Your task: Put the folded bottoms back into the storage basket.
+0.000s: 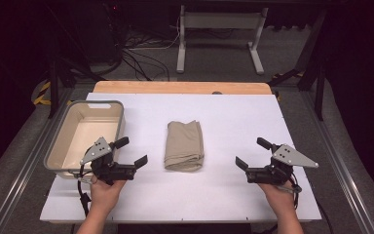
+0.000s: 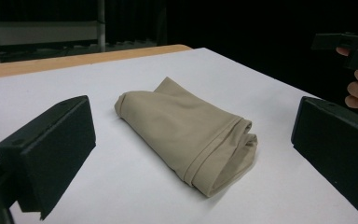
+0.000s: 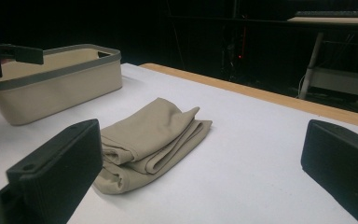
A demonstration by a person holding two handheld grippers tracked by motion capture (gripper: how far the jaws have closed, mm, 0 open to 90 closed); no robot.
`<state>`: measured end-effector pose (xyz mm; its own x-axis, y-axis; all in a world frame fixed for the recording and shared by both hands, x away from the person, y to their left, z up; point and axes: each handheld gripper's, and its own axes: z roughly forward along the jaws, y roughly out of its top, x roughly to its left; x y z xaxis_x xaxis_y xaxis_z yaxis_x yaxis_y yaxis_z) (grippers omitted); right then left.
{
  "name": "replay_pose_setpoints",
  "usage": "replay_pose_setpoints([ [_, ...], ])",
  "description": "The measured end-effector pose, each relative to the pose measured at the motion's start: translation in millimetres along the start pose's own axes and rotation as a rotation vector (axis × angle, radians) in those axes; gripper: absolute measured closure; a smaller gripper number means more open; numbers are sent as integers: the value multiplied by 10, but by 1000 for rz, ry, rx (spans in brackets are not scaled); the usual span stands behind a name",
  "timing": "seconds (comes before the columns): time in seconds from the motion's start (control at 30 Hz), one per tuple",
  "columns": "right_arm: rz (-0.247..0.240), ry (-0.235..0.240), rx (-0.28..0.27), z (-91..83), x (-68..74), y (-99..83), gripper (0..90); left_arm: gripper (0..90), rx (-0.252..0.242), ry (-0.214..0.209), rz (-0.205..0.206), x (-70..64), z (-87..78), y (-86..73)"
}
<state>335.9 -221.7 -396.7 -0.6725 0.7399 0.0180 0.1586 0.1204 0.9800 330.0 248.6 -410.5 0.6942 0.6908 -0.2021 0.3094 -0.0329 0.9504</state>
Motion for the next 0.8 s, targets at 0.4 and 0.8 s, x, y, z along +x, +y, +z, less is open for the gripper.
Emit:
replay_pose_setpoints([
  [0.4,-6,5,5,14,16,6,0,13,19,-42,-127,30,207,177],
  [0.8,9,-11,-20,-69,-28,30,0,18,97,-70,-192,59,387,249],
])
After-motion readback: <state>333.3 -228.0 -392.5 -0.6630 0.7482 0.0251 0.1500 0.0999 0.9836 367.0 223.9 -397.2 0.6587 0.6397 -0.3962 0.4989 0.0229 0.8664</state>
